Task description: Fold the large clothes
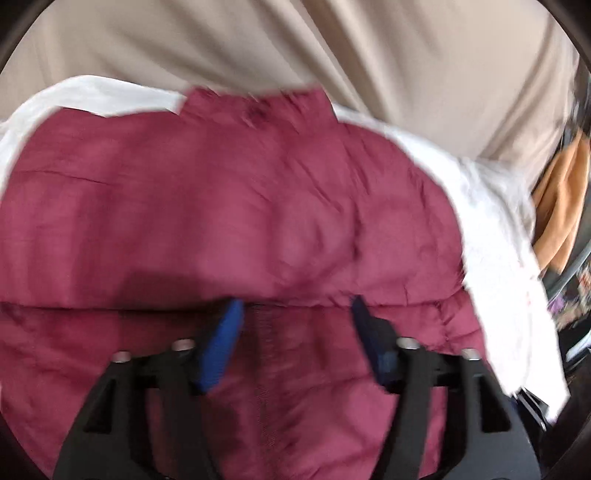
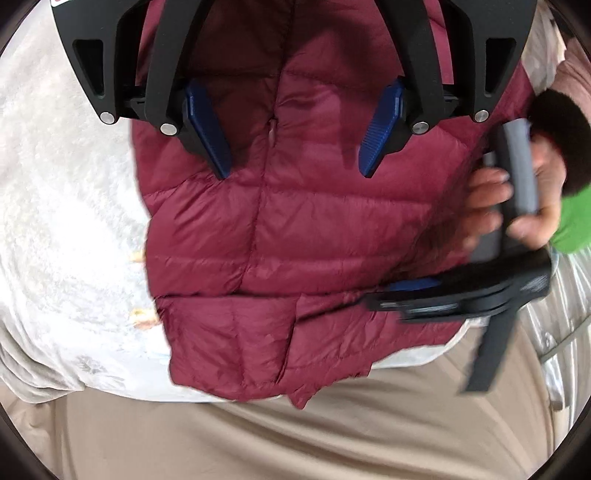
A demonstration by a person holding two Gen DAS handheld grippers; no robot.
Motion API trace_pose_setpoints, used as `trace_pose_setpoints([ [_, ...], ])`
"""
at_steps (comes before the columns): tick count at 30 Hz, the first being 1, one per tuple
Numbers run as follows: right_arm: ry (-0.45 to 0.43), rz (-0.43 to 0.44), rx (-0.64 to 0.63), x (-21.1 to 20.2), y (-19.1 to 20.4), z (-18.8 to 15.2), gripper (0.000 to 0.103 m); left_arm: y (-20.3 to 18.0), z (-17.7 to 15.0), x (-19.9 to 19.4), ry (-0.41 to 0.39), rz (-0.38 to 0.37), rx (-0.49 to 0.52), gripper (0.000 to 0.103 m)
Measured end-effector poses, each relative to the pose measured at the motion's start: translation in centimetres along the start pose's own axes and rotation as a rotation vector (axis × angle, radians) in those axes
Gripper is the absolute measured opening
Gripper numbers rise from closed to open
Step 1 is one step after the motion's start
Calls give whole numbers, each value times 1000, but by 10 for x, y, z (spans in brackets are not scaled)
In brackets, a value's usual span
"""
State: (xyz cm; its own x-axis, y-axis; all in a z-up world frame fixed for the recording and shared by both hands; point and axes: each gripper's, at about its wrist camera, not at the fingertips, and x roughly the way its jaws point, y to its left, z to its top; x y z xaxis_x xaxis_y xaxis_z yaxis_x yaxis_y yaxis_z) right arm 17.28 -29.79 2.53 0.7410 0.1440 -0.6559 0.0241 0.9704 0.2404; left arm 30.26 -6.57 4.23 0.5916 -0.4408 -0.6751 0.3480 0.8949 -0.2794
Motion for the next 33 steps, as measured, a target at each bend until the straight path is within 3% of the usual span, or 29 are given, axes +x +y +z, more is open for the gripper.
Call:
trace_pose_setpoints([
  [3, -36, 48, 52, -10, -8, 31, 75, 53, 8, -45, -89, 48, -63, 83],
  [7, 1, 98, 106, 14, -12, 81, 78, 125, 10, -67, -65, 116, -203, 83],
  [11, 71, 131, 184, 64, -12, 118, 78, 196, 1, -68, -27, 79, -449, 82],
  [13, 92, 135, 199, 84, -6, 125, 78, 221, -3, -68, -35, 61, -533, 77],
  [14, 100, 124, 191, 94, -1, 127, 76, 227, -3, -66, -40, 59, -554, 73],
  [15, 104, 116, 175, 102, 5, 130, 57, 236, 1, -61, -37, 55, -573, 62],
  [16, 110, 108, 151, 108, 14, 134, 23, 237, 5, -57, -26, 49, -574, 48],
  [17, 101, 109, 136, 107, 19, 137, 8, 237, 7, -52, -17, 47, -572, 38],
  [18, 63, 124, 124, 98, 24, 142, 5, 236, 12, -49, -14, 49, -566, 23],
  [19, -1, 139, 105, 84, 29, 147, 4, 235, 15, -48, -17, 58, -556, 17],
  [21, -151, 140, 44, 44, 39, 159, 3, 232, 18, -51, -42, 74, -530, 15],
  [23, -211, 86, 31, 29, 33, 160, 3, 221, 17, -47, -51, 104, -472, 15],
  [25, -175, -22, 45, 44, 16, 159, 3, 209, 13, -35, -21, 191, -391, 5],
  [27, -39, -118, 98, 88, -18, 150, 3, 205, 8, -18, 3, 226, -356, 0],
  [28, 55, -101, 146, 116, -38, 139, 3, 205, 7, -15, -5, 239, -344, 0],
  [29, 73, -69, 181, 128, -48, 130, 2, 205, 7, -15, -13, 241, -337, 0],
  [33, 59, -32, 219, 120, -54, 132, 3, 212, 6, -21, -22, 257, -328, 0],
])
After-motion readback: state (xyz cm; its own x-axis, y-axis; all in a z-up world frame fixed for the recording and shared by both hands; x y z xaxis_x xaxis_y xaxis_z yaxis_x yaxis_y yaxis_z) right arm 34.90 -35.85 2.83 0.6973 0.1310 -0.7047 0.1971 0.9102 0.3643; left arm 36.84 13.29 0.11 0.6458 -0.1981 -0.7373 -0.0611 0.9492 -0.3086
